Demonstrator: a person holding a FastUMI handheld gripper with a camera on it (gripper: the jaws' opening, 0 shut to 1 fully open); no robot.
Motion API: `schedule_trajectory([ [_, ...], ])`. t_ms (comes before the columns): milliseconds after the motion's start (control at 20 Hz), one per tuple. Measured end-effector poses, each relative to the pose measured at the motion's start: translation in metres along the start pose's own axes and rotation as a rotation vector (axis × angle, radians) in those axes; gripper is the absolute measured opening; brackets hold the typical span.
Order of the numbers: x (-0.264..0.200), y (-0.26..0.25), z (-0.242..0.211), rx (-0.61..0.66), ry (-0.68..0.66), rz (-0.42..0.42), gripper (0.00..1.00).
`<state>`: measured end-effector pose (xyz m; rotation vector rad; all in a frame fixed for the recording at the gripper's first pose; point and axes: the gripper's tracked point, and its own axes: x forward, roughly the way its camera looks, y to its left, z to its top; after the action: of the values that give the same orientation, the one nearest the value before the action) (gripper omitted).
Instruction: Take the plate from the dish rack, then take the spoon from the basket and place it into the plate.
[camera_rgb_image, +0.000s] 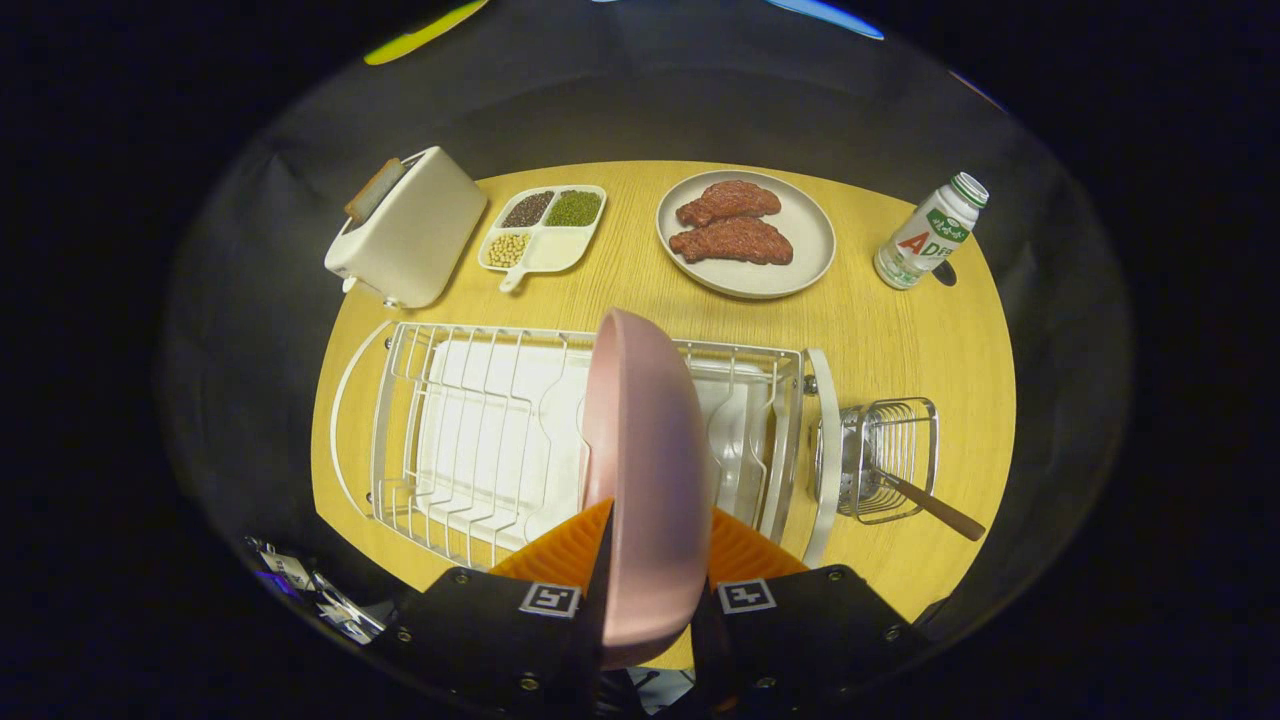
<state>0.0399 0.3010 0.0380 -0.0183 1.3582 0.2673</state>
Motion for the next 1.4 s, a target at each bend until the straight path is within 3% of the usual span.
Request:
schedule_trajectory([
  [300,-0.009,0.001,0.002,-0.058,0.019,-0.046,0.36],
  [750,-0.014,-0.002,-0.002,-0.054,0.057,-0.051,0.36],
  [1100,-0.015,0.008,0.01,-0.207,0.053,-0.164,0.35],
  [1200,-0.014,0.0,0.02,-0.243,0.04,-0.234,0.36],
  [1250,-0.011,-0.004,0.018,-0.252,0.044,-0.238,0.27],
  [1400,-0.018,-0.001,0.02,-0.262,0.049,-0.254,0.27],
])
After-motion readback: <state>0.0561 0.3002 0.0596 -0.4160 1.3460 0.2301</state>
